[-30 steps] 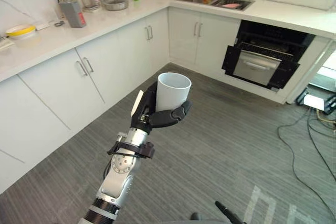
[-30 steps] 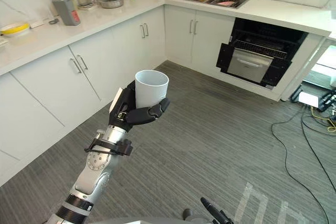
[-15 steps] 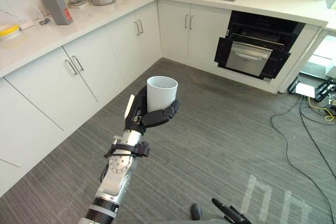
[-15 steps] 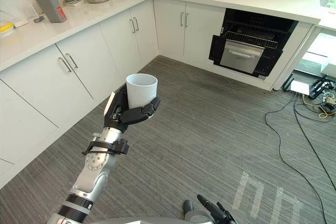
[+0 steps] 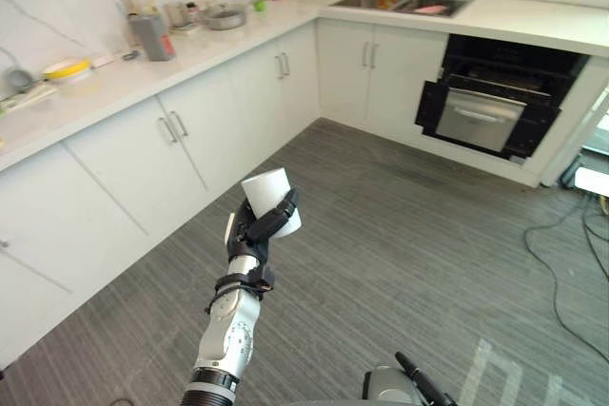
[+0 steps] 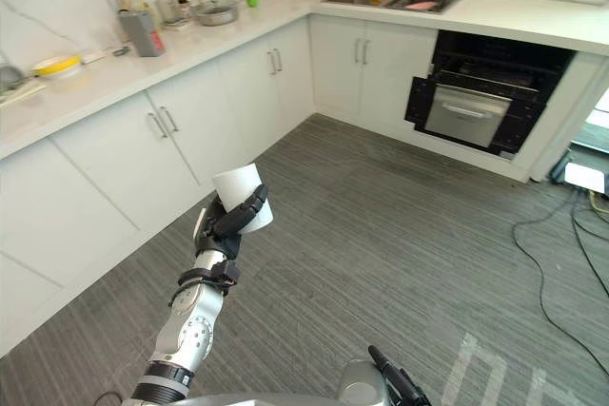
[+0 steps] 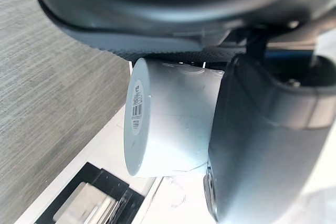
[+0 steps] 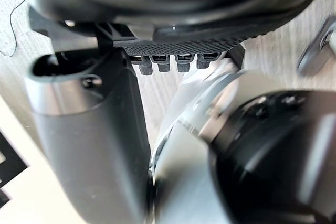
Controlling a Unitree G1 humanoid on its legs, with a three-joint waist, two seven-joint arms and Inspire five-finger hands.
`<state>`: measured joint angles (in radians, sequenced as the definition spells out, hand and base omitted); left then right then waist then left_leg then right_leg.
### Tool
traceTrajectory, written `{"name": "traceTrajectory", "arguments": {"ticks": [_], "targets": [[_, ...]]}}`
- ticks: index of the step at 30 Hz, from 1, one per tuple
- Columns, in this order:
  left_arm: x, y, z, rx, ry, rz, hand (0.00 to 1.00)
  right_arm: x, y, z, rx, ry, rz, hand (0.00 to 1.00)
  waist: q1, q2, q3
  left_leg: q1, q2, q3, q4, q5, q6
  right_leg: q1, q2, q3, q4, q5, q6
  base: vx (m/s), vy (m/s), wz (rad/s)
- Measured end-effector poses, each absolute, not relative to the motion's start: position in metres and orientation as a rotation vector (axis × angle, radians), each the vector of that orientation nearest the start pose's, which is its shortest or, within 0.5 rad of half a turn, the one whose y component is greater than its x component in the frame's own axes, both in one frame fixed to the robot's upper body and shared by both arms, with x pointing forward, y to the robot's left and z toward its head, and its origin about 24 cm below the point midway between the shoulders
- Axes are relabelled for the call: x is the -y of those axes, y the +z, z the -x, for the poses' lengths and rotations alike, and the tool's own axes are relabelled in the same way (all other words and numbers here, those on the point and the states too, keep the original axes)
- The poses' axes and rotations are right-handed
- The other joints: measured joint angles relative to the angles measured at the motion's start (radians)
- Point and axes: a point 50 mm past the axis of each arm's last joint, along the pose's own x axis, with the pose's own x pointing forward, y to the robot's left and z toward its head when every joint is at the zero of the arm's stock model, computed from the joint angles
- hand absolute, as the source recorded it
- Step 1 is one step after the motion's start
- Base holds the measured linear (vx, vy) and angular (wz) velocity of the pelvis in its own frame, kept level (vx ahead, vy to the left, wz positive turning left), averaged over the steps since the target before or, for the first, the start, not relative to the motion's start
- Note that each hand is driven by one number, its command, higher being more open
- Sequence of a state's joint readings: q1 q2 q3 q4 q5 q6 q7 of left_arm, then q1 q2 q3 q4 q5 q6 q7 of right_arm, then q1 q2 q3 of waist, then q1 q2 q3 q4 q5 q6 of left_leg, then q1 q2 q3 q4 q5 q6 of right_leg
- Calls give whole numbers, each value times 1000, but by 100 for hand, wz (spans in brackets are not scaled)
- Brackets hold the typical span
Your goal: Walk over to the sink, pick up the cup, carry it to the dishwasher, place the cup inside the dishwasher, then close the dishwasher door
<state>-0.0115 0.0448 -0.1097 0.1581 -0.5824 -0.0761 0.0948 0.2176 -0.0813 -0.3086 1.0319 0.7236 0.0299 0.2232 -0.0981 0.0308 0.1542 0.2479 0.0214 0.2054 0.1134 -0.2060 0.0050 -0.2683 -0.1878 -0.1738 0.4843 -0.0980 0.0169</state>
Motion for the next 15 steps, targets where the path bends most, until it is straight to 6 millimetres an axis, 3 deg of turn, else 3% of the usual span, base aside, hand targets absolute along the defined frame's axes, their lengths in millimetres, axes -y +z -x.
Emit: {"name": "traceTrajectory", "arguments": {"ticks": [2, 3, 5, 8, 9, 10, 12, 14, 15], "targets": [[-144, 23, -253, -93, 42, 511, 0, 208, -166, -40, -978, -642, -844, 100, 12, -40, 5, 18, -20, -24, -27, -1, -6, 26, -5, 7, -307, 54, 16, 188, -186, 48], [-143, 28, -251, -83, 44, 533, 0, 209, -167, -33, -991, -676, -850, 100, 15, -43, 10, 34, -16, -46, -38, -9, -20, 42, 0, -7, -329, 114, 27, 250, -221, 26], [-141, 37, -247, -55, 32, 554, 0, 209, -167, -29, -1005, -706, -845, 100, 29, -14, -5, 57, 31, -51, -42, -29, -42, 46, 34, -41, -300, 161, 29, 355, -226, -2], [-134, 45, -247, -27, -10, 560, 0, 204, -166, -28, -1001, -716, -853, 100, 27, -15, -21, 103, 79, -50, -37, -84, -33, 39, 70, -44, -197, 187, 13, 353, -201, 0], [-126, 44, -245, -39, -36, 576, 0, 208, -165, -24, -997, -738, -843, 100, 25, 8, -47, 119, 108, -43, -29, -118, 24, 23, 95, -60, -123, 125, -8, 409, -176, 1], [-122, 43, -244, -43, -50, 581, 0, 208, -165, -23, -998, -744, -839, 100, 26, 10, -58, 115, 116, -36, 17, -97, 36, 19, 99, -62, -92, 89, -14, 494, -219, -12], [-115, 39, -240, -67, -69, 587, 0, 208, -165, -23, -990, -742, -823, 100, 21, 5, -65, 23, 138, -23, 285, -36, 18, 68, 100, -51, -92, 55, -17, 437, -217, -11], [-107, 41, -239, -58, -99, 617, 0, 214, -163, -23, -965, -738, -793, 100, 22, 35, -64, -98, 204, -40, 582, 88, -78, 149, 126, -61, -141, 27, -26, 385, -137, 0], [-106, 42, -238, -54, -99, 627, 0, 217, -162, -22, -959, -731, -766, 100, 27, 44, -64, -134, 227, -44, 670, 164, -86, 177, 142, -54, -160, 16, -38, 465, -72, -21]]}}
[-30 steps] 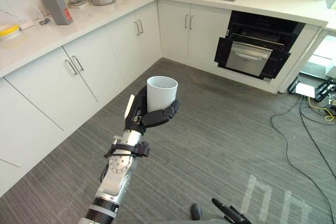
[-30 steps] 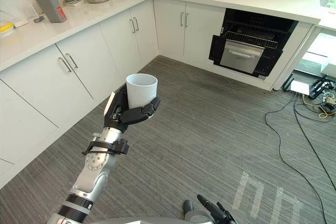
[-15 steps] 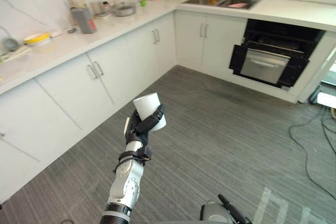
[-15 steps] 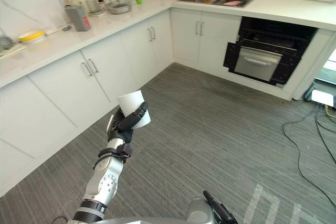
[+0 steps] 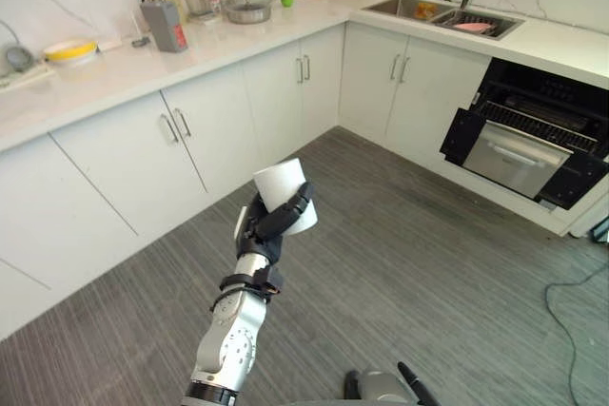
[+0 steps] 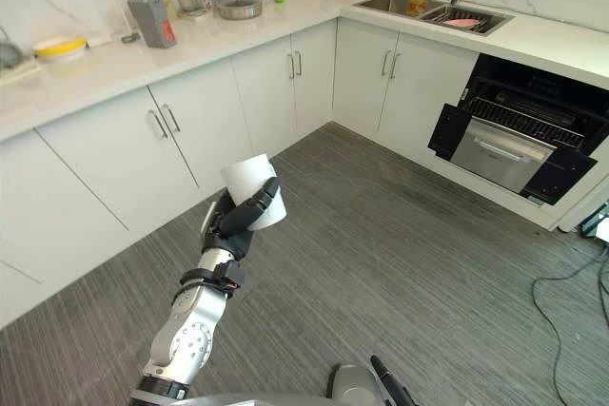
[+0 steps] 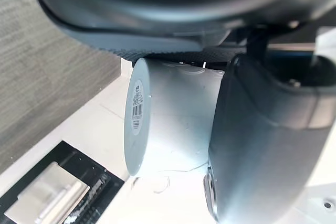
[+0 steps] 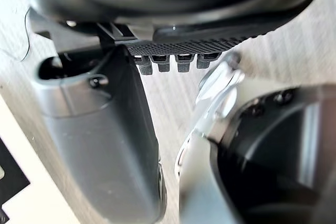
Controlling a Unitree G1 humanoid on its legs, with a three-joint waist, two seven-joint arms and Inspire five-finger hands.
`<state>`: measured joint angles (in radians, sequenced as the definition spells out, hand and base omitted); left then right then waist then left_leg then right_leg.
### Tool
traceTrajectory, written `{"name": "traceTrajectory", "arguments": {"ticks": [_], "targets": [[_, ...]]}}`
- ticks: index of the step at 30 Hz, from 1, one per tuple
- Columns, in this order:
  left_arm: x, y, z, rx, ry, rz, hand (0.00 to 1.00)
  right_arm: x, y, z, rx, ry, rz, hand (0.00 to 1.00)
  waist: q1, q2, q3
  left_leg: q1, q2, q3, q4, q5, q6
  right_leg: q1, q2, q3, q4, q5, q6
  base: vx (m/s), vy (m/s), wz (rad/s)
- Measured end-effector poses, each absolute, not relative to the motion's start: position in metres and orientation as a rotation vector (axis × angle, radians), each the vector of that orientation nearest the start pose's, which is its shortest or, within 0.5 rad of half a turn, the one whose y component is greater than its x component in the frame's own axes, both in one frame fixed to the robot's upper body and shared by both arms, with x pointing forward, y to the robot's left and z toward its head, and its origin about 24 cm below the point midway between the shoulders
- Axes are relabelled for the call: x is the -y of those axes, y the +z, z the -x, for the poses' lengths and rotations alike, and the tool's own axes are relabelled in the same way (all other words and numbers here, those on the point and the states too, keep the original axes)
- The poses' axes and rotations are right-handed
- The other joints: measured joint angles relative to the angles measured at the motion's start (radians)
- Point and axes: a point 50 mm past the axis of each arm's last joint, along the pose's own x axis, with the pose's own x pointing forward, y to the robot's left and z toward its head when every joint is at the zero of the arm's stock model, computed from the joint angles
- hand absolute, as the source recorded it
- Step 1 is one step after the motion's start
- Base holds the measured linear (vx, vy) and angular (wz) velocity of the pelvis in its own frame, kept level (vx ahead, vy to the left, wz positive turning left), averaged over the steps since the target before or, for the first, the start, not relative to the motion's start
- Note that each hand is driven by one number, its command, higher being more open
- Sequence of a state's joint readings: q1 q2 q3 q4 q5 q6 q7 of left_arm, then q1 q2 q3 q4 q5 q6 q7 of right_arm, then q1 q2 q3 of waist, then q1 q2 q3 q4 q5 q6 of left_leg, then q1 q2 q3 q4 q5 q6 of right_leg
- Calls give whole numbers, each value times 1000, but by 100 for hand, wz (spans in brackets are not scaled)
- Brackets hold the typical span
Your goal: Walk over to the sink, pick up the cup, carry it to the dishwasher, place the cup inside the dishwasher, then close the dishwasher door
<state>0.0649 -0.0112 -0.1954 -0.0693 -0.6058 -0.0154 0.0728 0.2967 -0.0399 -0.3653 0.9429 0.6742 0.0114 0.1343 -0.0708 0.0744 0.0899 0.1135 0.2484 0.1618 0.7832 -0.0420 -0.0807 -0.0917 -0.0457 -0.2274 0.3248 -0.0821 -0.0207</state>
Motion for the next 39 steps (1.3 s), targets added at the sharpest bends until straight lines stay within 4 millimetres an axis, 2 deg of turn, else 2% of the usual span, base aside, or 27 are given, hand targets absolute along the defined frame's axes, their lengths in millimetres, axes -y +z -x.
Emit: {"name": "traceTrajectory", "arguments": {"ticks": [1, 2, 4, 6, 7, 8, 9, 10, 11, 12, 13, 16, 19, 20, 21, 24, 25, 27, 28, 29, 30, 31, 32, 34, 37, 38, 39], "targets": [[-109, 43, -236, -40, -90, 622, 0, 220, -160, -24, -938, -698, -713, 100, 11, 4, 9, -73, 50, -10, 173, 129, -5, 74, 31, 13, -50, -11, -9, 446, -47, -26], [-111, 45, -235, -25, -95, 602, 0, 221, -157, -31, -899, -673, -687, 100, 18, 10, 16, -167, 84, -20, 328, 61, 29, 137, 51, 19, -81, -30, -12, 436, -48, -25], [-115, 46, -232, -11, -98, 558, 0, 225, -149, -51, -804, -623, -658, 100, 32, 5, 23, -292, 83, 3, 377, -44, 74, 216, 52, 41, -119, -57, -9, 428, -46, -37], [-126, 47, -227, 9, -75, 501, 0, 226, -137, -84, -684, -536, -629, 100, 52, 1, 25, -358, 65, 57, 208, -119, 71, 268, 36, 90, -139, -83, 6, 440, 30, -74], [-132, 49, -226, 27, -64, 452, 0, 224, -127, -108, -597, -476, -620, 100, 60, -9, 32, -366, 5, 67, -29, -125, 53, 293, 6, 119, -135, -108, 24, 573, 165, -70], [-136, 50, -224, 43, -57, 417, 0, 223, -115, -130, -517, -420, -602, 100, 62, -13, 34, -357, -60, 52, -331, -83, 16, 313, -26, 141, -133, -133, 46, 584, 211, -65], [-137, 53, -222, 55, -54, 402, 0, 225, -108, -140, -477, -398, -586, 100, 67, -6, 32, -353, -79, 32, -477, -48, -12, 318, -30, 157, -134, -141, 62, 620, 307, -78], [-141, 59, -218, 96, -44, 368, 0, 224, -100, -156, -424, -359, -568, 100, 91, 5, 31, -351, -85, 2, -589, 63, -48, 330, -29, 205, -135, -168, 87, 452, 250, -100], [-148, 62, -218, 133, -25, 335, 0, 218, -95, -169, -403, -324, -571, 100, 110, -11, 37, -337, -105, -8, -538, 120, -18, 364, -50, 240, -149, -184, 93, 565, 296, -95], [-152, 64, -218, 151, -14, 316, 0, 215, -93, -174, -393, -305, -569, 100, 108, -23, 42, -343, -117, -18, -495, 120, 7, 383, -62, 247, -156, -185, 93, 447, 211, -54], [-162, 68, -219, 188, 17, 289, 0, 211, -88, -185, -373, -283, -571, 100, 99, -46, 56, -361, -130, -13, -393, 44, 58, 411, -86, 252, -155, -183, 95, 667, 313, -14], [-174, 73, -218, 232, 55, 251, 0, 214, -85, -191, -362, -306, -573, 100, 92, -66, 52, -345, -153, 6, -258, -88, 86, 416, -127, 257, -44, -162, 105, 502, 207, -8], [-177, 79, -217, 270, 45, 206, 0, 213, -88, -189, -389, -351, -603, 100, 96, -109, 52, -194, -229, 73, -346, -142, 112, 257, -242, 223, 379, -43, 197, 486, 162, -32], [-177, 82, -217, 278, 39, 195, 0, 210, -90, -186, -402, -355, -615, 100, 95, -115, 51, -141, -247, 91, -385, -149, 123, 199, -282, 211, 509, 26, 205, 394, 92, -33], [-176, 87, -216, 302, 31, 174, 0, 202, -93, -183, -427, -345, -631, 100, 76, -111, 56, -62, -253, 98, -434, -157, 130, 108, -311, 163, 711, 2, 162, 467, 98, -30], [-174, 94, -217, 332, 2, 166, 0, 189, -99, -169, -459, -346, -670, 100, 62, -102, 76, 82, -241, 98, -526, -160, 125, -18, -283, 87, 852, -79, 81, 323, -8, -28], [-173, 96, -217, 344, -7, 165, 0, 186, -96, -163, -446, -343, -684, 100, 49, -95, 82, 122, -227, 99, -547, -178, 108, -94, -258, 63, 835, -111, 65, 245, -116, -25], [-171, 97, -217, 358, -32, 161, 0, 188, -86, -156, -400, -338, -687, 100, 26, -94, 86, 147, -210, 101, -548, -224, 85, -191, -243, 4, 626, -122, 68, 244, -140, -13], [-170, 98, -217, 361, -56, 152, 0, 191, -81, -151, -372, -335, -679, 100, 24, -100, 83, 167, -213, 106, -554, -245, 67, -196, -239, -83, 345, -92, 84, 320, -161, -26], [-169, 98, -215, 363, -78, 142, 0, 194, -77, -150, -356, -321, -665, 100, 21, -125, 79, 203, -241, 98, -571, -266, 46, -167, -230, -147, 92, 83, 25, 375, -153, -20], [-167, 95, -214, 349, -90, 145, 0, 197, -77, -148, -357, -322, -653, 100, 9, -119, 82, 220, -242, 75, -576, -276, 51, -141, -217, -162, 59, 159, -44, 488, -106, -37], [-157, 91, -214, 326, -118, 165, 0, 209, -74, -148, -350, -318, -607, 100, 14, -64, 84, 219, -244, -4, -588, -284, 75, -142, -170, -157, 49, 146, -36, 396, -42, -49], [-152, 92, -216, 330, -150, 156, 0, 210, -71, -154, -332, -311, -603, 100, 17, -41, 94, 232, -225, -13, -588, -274, 69, -158, -144, -134, 90, 121, -51, 395, -79, -65], [-140, 87, -218, 309, -192, 173, 0, 206, -68, -156, -312, -305, -612, 100, 11, -40, 93, 258, -205, -2, -588, -272, 68, -177, -116, -112, 158, 48, -52, 275, -149, -52], [-119, 77, -216, 257, -278, 190, 0, 198, -56, -162, -251, -296, -618, 100, -2, -43, 71, 161, -153, 61, -341, -267, 80, -184, -87, -104, 182, -25, -70, 274, -189, -37], [-106, 77, -214, 254, -327, 204, 0, 197, -45, -167, -197, -278, -615, 100, -1, -40, 72, 63, -92, 92, -109, -210, 122, -163, -55, -103, 174, -52, -75, 225, -135, -24], [-101, 77, -213, 253, -342, 205, 0, 197, -41, -168, -181, -272, -613, 100, -1, -37, 74, 29, -61, 92, -17, -160, 119, -141, -37, -104, 169, -66, -75, 369, -203, -34]]}}
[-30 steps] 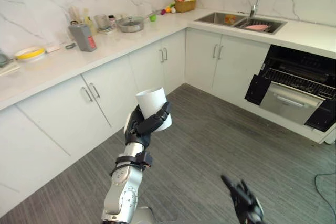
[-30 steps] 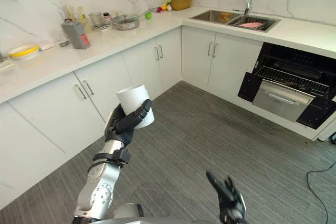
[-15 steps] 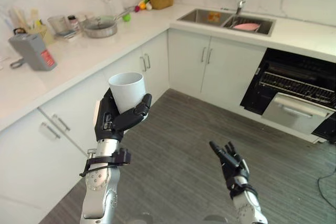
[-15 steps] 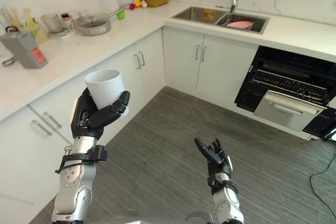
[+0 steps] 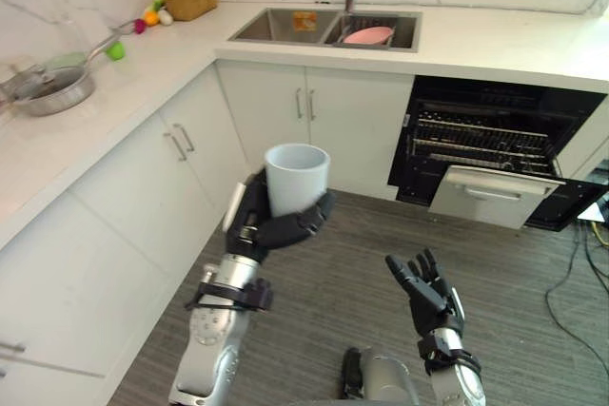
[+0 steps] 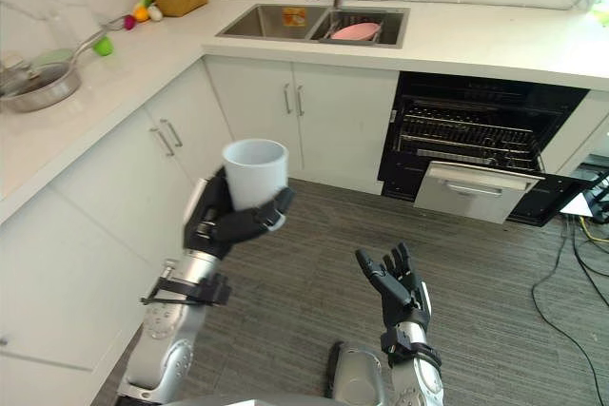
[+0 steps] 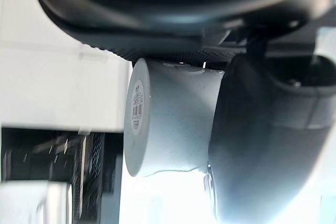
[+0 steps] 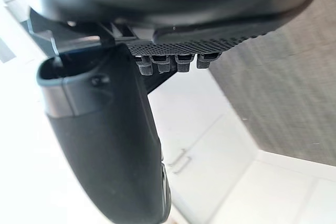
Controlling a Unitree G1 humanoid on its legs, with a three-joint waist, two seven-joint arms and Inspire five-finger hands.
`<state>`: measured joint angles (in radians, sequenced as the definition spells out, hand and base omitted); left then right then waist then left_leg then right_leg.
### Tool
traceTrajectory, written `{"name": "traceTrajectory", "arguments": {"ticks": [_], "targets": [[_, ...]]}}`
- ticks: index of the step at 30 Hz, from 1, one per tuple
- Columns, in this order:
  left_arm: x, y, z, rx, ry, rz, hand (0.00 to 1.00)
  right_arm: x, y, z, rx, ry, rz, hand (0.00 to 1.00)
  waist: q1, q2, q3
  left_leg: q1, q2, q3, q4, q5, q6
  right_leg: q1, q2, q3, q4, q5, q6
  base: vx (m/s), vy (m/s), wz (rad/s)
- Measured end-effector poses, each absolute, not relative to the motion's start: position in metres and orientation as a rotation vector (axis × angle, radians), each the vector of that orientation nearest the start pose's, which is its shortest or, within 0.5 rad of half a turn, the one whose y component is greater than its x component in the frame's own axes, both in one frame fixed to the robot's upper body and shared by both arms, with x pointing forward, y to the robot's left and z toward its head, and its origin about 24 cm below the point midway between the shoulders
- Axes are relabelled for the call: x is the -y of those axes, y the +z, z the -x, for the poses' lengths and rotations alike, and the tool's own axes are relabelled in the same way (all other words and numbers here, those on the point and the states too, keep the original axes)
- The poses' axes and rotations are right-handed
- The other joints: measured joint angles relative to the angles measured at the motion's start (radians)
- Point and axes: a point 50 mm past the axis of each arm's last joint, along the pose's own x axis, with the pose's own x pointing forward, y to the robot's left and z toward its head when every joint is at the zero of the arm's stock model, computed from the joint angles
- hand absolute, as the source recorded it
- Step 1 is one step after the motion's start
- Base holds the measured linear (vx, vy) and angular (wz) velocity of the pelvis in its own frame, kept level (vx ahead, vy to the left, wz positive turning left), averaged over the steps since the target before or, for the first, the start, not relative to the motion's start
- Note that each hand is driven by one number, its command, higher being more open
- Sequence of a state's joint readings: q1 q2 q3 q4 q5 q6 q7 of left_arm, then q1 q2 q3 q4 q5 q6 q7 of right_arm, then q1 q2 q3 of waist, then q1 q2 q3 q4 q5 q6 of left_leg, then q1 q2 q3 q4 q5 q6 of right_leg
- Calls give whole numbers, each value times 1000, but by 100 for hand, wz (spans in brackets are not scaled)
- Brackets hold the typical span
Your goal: Walk over to the sink, pick up the cup, carry it to the dishwasher, place the cup inside the dishwasher, then close the dishwasher door
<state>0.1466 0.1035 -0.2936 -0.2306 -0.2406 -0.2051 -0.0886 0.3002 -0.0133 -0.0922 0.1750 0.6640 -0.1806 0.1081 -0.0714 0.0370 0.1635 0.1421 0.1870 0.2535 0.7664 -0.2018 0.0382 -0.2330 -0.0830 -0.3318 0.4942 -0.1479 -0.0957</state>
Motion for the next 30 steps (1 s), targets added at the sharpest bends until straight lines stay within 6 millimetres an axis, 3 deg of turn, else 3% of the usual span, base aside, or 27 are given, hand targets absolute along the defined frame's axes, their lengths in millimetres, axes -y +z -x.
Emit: {"name": "traceTrajectory", "arguments": {"ticks": [1, 2, 3, 5, 7, 8, 9, 10, 11, 13, 15, 16, 17, 18, 19, 20, 21, 22, 23, 24, 25, 26, 29, 30], "targets": [[-96, 76, -212, 246, -362, 207, 0, 201, -36, -167, -154, -266, -605, 100, 1, 8, 0, -62, 63, -19, 165, 156, -10, 60, 45, 2, -22, -26, -10, 294, -122, -25], [-95, 75, -212, 241, -365, 207, 0, 203, -33, -167, -140, -264, -600, 100, 4, 12, -2, -90, 87, -38, 248, 182, -25, 90, 64, 6, -35, -38, -18, 484, -161, -36], [-95, 75, -212, 240, -357, 212, 0, 208, -24, -169, -92, -253, -582, 100, 5, 18, -6, -181, 121, -65, 423, 147, -27, 157, 103, 18, -57, -63, -28, 418, -118, -33], [-98, 74, -212, 234, -335, 214, 0, 211, -17, -171, -50, -237, -563, 100, 8, 13, -8, -283, 119, -56, 454, 83, -17, 231, 124, 39, -113, -72, -28, 417, -121, -45], [-103, 70, -213, 219, -307, 217, 0, 213, -12, -175, -31, -211, -547, 100, 35, 5, -21, -353, 93, -19, 258, 21, -26, 273, 126, 93, -171, -63, -11, 344, -80, -76], [-107, 68, -213, 212, -277, 223, 0, 209, -9, -181, -19, -185, -547, 100, 44, 5, -26, -358, 56, -22, -1, 9, -38, 292, 119, 132, -197, -58, -7, 296, -43, -76], [-109, 67, -212, 209, -260, 229, 0, 207, -7, -184, -13, -170, -545, 100, 47, 5, -28, -353, 36, -38, -145, 15, -49, 296, 115, 154, -200, -55, -9, 386, -25, -95], [-110, 65, -210, 199, -226, 246, 0, 204, -5, -189, -13, -142, -539, 100, 54, 11, -36, -345, 7, -100, -407, 46, -96, 300, 113, 186, -203, -55, -7, 419, 23, -89], [-110, 62, -208, 187, -205, 264, 0, 201, -5, -191, -23, -120, -532, 100, 55, 15, -41, -341, -4, -147, -571, 77, -139, 310, 114, 217, -205, -57, 2, 439, 44, -84], [-111, 59, -206, 166, -197, 304, 0, 199, -6, -192, -42, -96, -510, 100, 55, 21, -46, -348, -8, -161, -648, 117, -163, 343, 109, 260, -222, -74, 31, 467, 113, -71], [-110, 55, -206, 153, -207, 318, 0, 202, -10, -191, -62, -106, -486, 100, 54, 33, -59, -349, -28, -156, -640, 156, -145, 382, 97, 279, -237, -101, 77, 478, 210, -55], [-109, 54, -205, 146, -213, 319, 0, 208, -12, -190, -78, -131, -469, 100, 54, 45, -81, -342, -54, -158, -630, 176, -114, 396, 81, 280, -231, -134, 116, 604, 372, -52], [-109, 53, -205, 145, -215, 316, 0, 210, -15, -189, -95, -154, -474, 100, 58, 26, -103, -338, -97, -164, -614, 236, -83, 401, 37, 279, -201, -181, 139, 605, 372, -44], [-109, 52, -205, 142, -218, 314, 0, 210, -17, -187, -103, -165, -477, 100, 54, 26, -114, -327, -119, -164, -606, 255, -80, 402, 13, 275, -162, -197, 166, 599, 369, -23], [-108, 51, -206, 135, -230, 311, 0, 211, -21, -183, -117, -186, -484, 100, 50, 2, -114, -294, -165, -156, -595, 273, -60, 364, -49, 238, -12, -217, 201, 499, 263, 7], [-108, 50, -207, 129, -239, 304, 0, 208, -25, -181, -132, -203, -504, 100, 49, -28, -116, -257, -215, -142, -589, 253, -38, 309, -129, 196, 173, -200, 225, 576, 298, 8], [-109, 50, -207, 118, -247, 290, 0, 201, -28, -181, -141, -203, -527, 100, 50, -45, -115, -216, -242, -130, -591, 232, -14, 252, -203, 156, 346, -125, 214, 471, 220, 3], [-110, 49, -207, 111, -245, 281, 0, 196, -29, -182, -148, -190, -532, 100, 51, -45, -114, -191, -245, -127, -599, 226, -7, 230, -229, 132, 418, -107, 201, 398, 179, -11], [-115, 48, -208, 101, -232, 270, 0, 187, -30, -184, -162, -161, -537, 100, 55, -41, -108, -143, -240, -125, -620, 220, -3, 208, -253, 90, 499, -112, 183, 314, 121, -28], [-122, 48, -209, 105, -187, 260, 0, 173, -31, -188, -179, -98, -543, 100, 57, -30, -96, -65, -208, -118, -647, 201, -7, 192, -247, 37, 534, -143, 130, 263, 91, -34], [-125, 50, -209, 115, -166, 255, 0, 168, -30, -189, -177, -72, -551, 100, 58, -28, -95, -46, -192, -113, -653, 191, -11, 179, -233, 24, 513, -152, 125, 151, 36, -35], [-129, 54, -209, 132, -147, 250, 0, 163, -29, -191, -171, -47, -558, 100, 58, -25, -93, -36, -178, -105, -658, 181, -15, 160, -216, 16, 470, -154, 126, 90, -4, -36], [-146, 75, -208, 256, -83, 218, 0, 153, -15, -205, -107, 20, -573, 100, 78, -53, -88, -41, -154, -51, -650, 125, -30, 73, -162, -28, 57, -116, 138, 84, -62, -57], [-155, 81, -206, 295, -52, 188, 0, 155, -11, -208, -84, 19, -568, 100, 69, -73, -80, -24, -176, -53, -642, 103, -48, 83, -156, -44, -48, 2, 96, 118, -114, -28]]}}
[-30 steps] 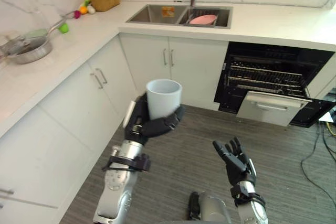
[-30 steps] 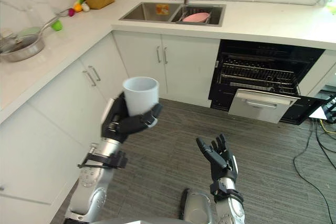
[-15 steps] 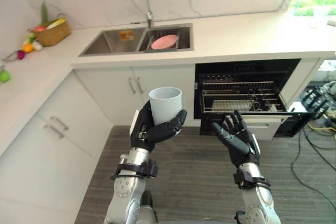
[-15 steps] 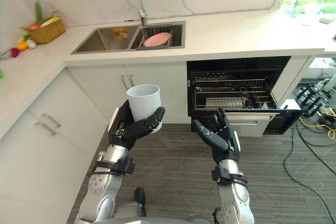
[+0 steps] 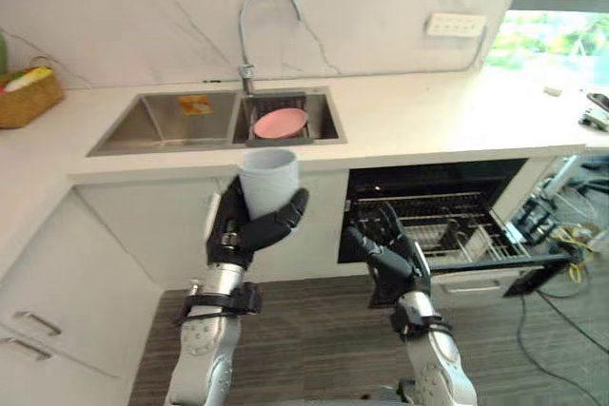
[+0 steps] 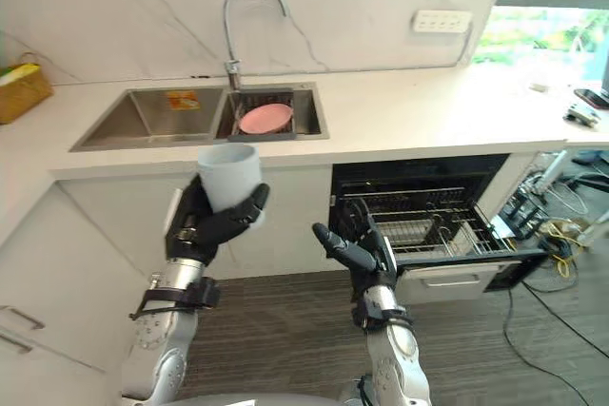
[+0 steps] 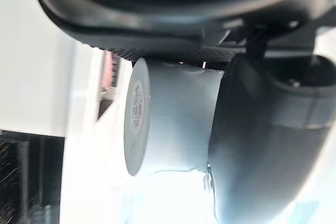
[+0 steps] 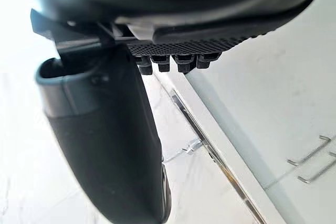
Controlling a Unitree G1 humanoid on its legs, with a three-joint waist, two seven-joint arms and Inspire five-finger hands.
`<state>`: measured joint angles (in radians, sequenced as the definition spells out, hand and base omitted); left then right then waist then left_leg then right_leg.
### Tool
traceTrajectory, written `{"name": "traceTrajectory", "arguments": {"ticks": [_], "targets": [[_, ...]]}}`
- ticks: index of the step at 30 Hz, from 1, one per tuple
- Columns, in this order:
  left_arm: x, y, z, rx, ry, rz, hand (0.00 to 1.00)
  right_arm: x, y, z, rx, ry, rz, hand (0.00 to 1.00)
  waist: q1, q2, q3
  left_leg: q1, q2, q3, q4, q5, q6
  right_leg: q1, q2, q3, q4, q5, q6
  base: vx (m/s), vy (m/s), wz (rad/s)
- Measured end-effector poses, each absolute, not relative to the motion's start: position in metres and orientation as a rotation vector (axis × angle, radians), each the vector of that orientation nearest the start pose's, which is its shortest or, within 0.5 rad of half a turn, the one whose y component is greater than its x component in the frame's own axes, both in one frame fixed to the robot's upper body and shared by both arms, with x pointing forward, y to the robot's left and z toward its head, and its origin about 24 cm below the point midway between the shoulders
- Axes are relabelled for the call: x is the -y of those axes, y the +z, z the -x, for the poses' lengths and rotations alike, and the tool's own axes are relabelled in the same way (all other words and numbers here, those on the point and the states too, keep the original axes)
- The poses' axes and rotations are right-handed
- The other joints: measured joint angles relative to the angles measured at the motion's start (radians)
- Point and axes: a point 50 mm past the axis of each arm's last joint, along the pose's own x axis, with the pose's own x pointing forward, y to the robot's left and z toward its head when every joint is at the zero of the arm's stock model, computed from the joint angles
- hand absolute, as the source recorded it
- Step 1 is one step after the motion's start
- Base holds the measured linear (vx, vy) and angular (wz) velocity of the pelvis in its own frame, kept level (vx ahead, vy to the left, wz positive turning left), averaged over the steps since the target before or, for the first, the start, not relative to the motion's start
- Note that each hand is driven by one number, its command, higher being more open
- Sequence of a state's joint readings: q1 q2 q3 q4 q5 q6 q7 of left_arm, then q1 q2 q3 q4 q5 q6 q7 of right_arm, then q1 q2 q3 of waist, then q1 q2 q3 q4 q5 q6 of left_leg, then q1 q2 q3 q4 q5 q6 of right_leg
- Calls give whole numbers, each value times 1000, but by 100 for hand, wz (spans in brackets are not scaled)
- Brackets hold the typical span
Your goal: Walk over to the sink, pick up the cup, carry it to the dishwasher, place the cup inside the dishwasher, then close the dishwasher door
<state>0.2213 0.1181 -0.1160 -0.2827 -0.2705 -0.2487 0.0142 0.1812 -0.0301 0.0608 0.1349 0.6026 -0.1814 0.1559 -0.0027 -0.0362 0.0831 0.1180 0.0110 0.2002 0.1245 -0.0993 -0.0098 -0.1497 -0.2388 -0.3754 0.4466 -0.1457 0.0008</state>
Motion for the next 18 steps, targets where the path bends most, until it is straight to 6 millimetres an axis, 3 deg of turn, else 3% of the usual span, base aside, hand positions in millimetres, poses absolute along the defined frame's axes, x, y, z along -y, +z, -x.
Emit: {"name": "traceTrajectory", "arguments": {"ticks": [2, 6, 8, 10, 11, 12, 13, 14, 16, 18], "targets": [[-155, 83, -205, 323, -17, 194, 0, 164, -8, -211, -66, 3, -540, 100, -6, 24, 6, 4, 11, -13, 4, -11, -16, -2, 13, -1, 7, -8, -3, 190, -96, -15], [-152, 87, -205, 368, 22, 241, 0, 173, -1, -214, -38, -4, -508, 100, -18, 41, 18, -8, 52, -8, 51, -48, -41, 3, 53, -4, 3, -7, -16, 160, -70, -25], [-146, 92, -209, 389, 8, 255, 0, 172, 12, -217, 18, 13, -505, 100, -38, 56, 26, -18, 84, 4, 106, -111, -36, 11, 80, -10, -2, -26, -33, 107, -49, -21], [-141, 92, -209, 389, -1, 267, 0, 172, 23, -214, 63, 37, -501, 100, -47, 91, 21, -23, 121, 18, 156, -161, -46, 35, 109, -12, -11, -59, -40, 137, -8, -20], [-136, 92, -209, 387, -14, 280, 0, 172, 27, -211, 78, 54, -499, 100, -41, 118, 11, -30, 153, 34, 228, -174, -70, 67, 134, -15, -50, -61, -40, 205, 35, -13], [-133, 93, -211, 392, -27, 284, 0, 171, 28, -211, 86, 61, -501, 100, -44, 123, 15, -66, 173, 38, 320, -177, -67, 75, 143, -17, -59, -63, -43, 207, 9, -11], [-129, 92, -213, 384, -38, 289, 0, 170, 27, -211, 80, 71, -498, 100, -46, 128, 18, -145, 217, 50, 523, -140, -61, 117, 159, -14, -99, -55, -52, 215, -27, -18], [-125, 87, -214, 361, -49, 292, 0, 169, 27, -210, 78, 83, -503, 100, -36, 122, 24, -191, 236, 53, 603, -156, -74, 162, 160, 3, -133, -43, -42, 226, -42, -30], [-117, 82, -214, 333, -75, 302, 0, 169, 29, -211, 91, 87, -504, 100, -39, 119, 24, -216, 219, 54, 503, -169, -69, 206, 145, 25, -179, -35, -27, 254, -4, -39], [-108, 79, -213, 316, -105, 312, 0, 170, 31, -211, 97, 89, -501, 100, -40, 113, 22, -229, 217, 50, 323, -148, -84, 232, 118, 53, -210, -27, -14, 276, 48, -41]]}}
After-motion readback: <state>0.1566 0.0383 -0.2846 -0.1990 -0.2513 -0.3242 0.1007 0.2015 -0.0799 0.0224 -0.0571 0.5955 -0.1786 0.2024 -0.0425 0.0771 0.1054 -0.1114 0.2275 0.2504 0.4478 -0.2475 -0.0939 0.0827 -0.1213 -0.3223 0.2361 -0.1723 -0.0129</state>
